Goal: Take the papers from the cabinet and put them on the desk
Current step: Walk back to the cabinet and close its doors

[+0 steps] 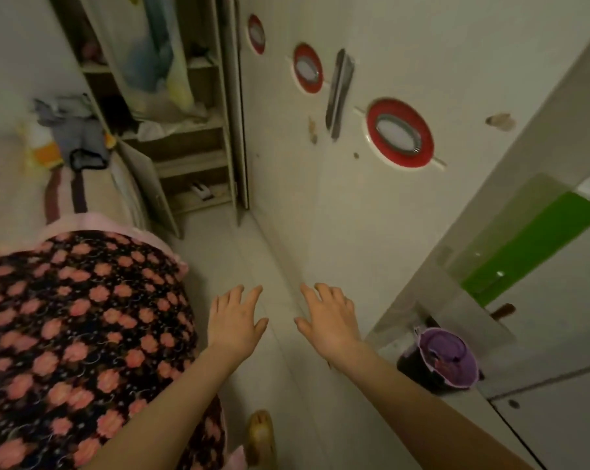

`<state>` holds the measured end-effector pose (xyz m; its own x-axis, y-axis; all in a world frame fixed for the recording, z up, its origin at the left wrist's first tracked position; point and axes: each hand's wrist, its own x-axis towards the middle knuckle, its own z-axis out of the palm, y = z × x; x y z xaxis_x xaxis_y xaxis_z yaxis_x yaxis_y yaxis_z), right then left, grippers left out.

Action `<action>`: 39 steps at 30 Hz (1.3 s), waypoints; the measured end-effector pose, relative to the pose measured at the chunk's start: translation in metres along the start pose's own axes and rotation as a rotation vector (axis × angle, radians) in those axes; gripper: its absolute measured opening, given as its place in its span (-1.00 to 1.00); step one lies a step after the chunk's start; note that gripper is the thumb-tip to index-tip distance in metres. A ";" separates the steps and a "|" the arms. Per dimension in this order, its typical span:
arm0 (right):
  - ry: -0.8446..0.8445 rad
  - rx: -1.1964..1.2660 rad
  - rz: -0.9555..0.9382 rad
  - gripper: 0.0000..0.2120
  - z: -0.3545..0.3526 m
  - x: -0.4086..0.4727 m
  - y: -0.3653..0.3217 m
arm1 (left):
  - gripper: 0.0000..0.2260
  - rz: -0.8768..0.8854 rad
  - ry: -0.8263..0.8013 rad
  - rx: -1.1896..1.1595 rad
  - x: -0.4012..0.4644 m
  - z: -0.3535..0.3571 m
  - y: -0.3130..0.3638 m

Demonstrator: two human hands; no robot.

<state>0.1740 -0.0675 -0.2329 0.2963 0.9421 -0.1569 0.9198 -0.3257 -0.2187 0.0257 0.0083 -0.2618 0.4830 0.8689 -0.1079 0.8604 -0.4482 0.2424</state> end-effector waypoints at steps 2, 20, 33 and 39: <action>-0.010 0.006 -0.031 -0.44 -0.003 0.052 -0.010 | -0.47 -0.029 0.006 0.002 0.044 -0.010 -0.019; -0.066 -0.034 -0.299 -0.42 -0.032 0.508 -0.097 | -0.45 -0.342 -0.012 0.008 0.411 -0.090 -0.196; -0.170 -0.105 -0.257 -0.35 -0.024 0.815 -0.163 | -0.42 -0.480 -0.005 -0.072 0.647 -0.103 -0.368; -0.227 -0.139 -0.123 -0.31 0.018 0.935 -0.192 | -0.41 -0.469 -0.115 -0.024 0.755 -0.097 -0.466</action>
<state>0.2696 0.8746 -0.3545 0.1295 0.9271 -0.3519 0.9763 -0.1812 -0.1183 -0.0265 0.8936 -0.3626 0.0601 0.9466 -0.3168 0.9865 -0.0078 0.1637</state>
